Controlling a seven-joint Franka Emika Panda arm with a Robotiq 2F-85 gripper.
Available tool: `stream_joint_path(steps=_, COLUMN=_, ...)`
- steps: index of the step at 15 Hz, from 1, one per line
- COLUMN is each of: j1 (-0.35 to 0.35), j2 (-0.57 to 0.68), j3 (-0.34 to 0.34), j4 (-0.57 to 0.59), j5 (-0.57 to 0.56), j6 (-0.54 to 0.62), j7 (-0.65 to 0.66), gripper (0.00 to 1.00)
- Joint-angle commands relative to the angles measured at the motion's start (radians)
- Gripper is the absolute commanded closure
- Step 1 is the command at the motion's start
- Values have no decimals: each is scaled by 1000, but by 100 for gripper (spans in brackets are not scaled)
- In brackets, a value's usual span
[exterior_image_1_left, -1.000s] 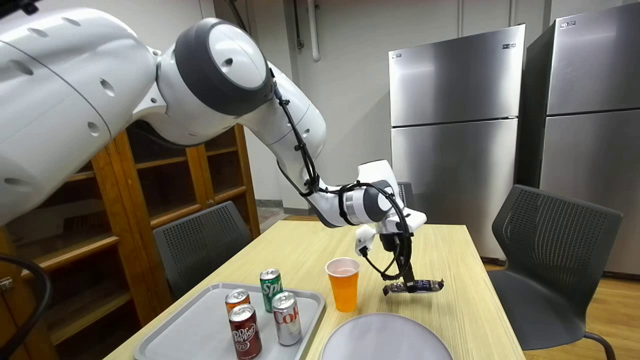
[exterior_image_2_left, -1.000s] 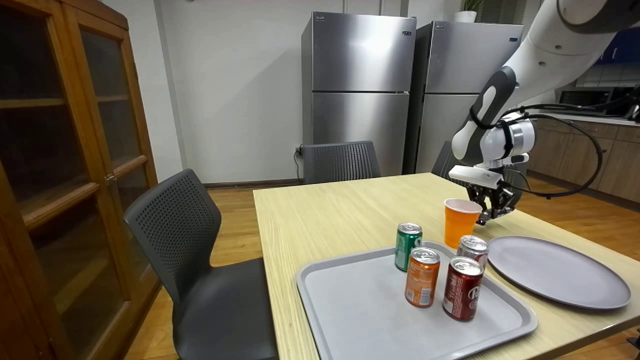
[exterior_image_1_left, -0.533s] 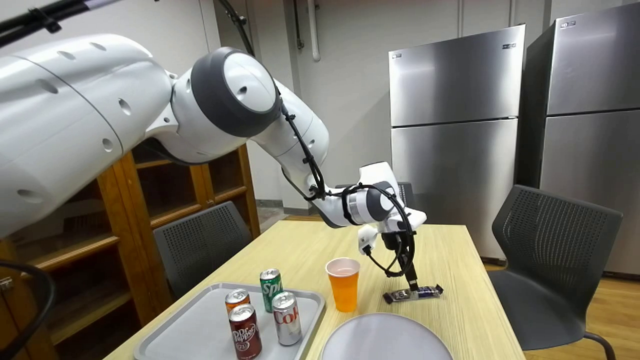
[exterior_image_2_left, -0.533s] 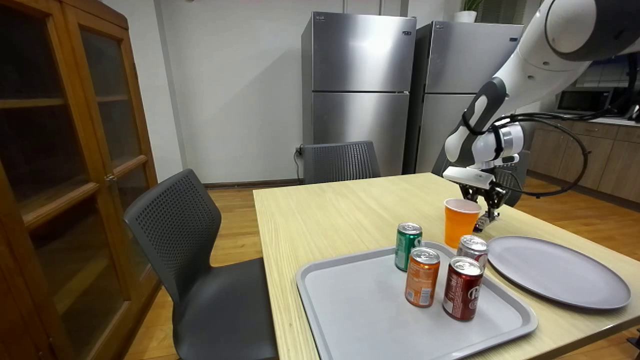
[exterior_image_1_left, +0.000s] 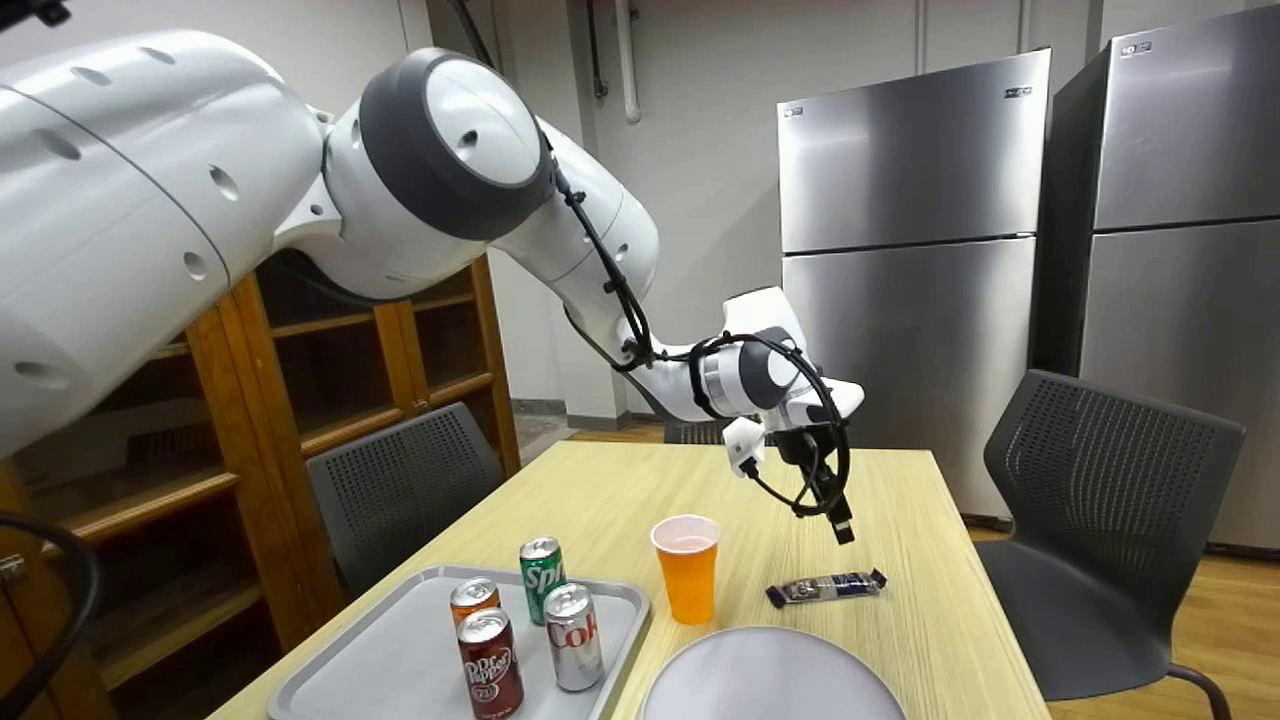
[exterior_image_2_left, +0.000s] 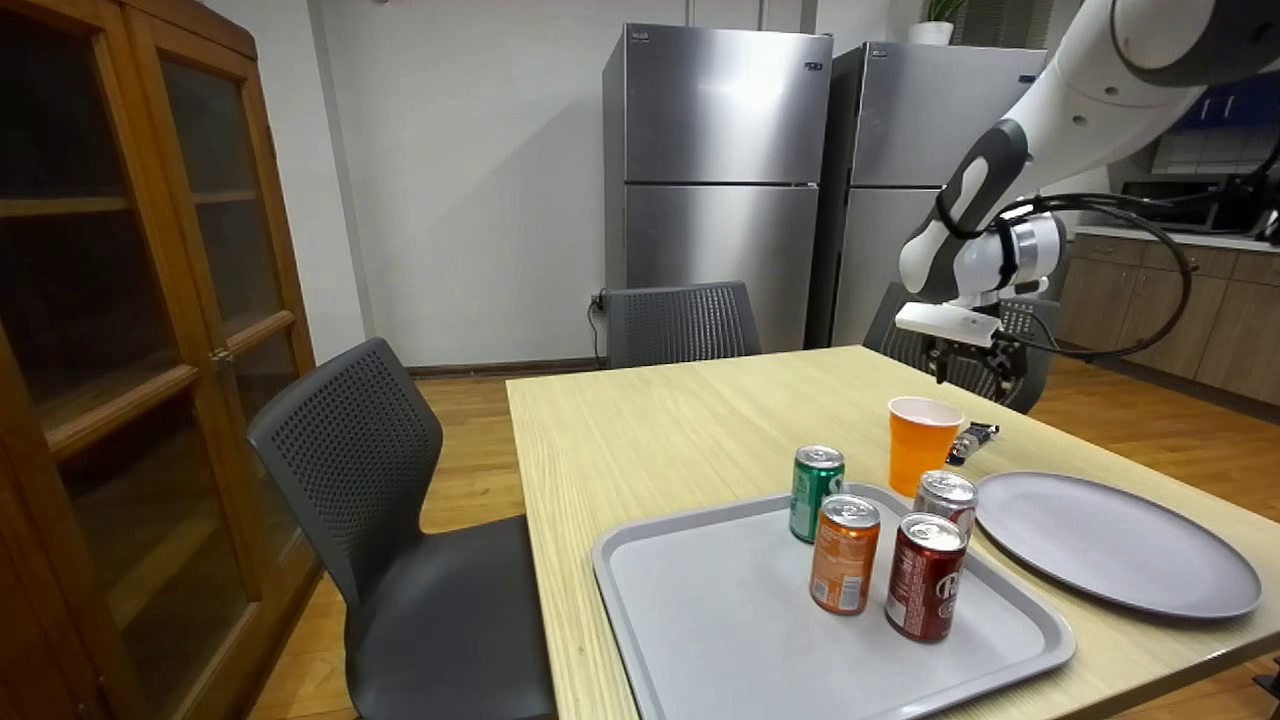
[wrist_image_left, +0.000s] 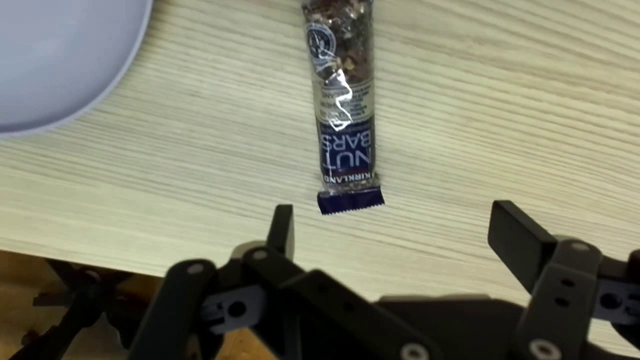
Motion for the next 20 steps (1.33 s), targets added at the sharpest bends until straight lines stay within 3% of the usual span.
stream_joint_path(steps=1, j1=5, j2=-132, j3=9, j4=-137, j5=-16, j6=69, j7=-106, gripper=0)
stream_joint_path(steps=12, j1=0, j2=-469, j3=87, j4=-523, j5=13, j6=234, j7=-524, gripper=0)
stream_joint_path(steps=20, j1=28, j2=-671, j3=128, j4=-784, j5=-3, j6=267, j7=-653, gripper=0)
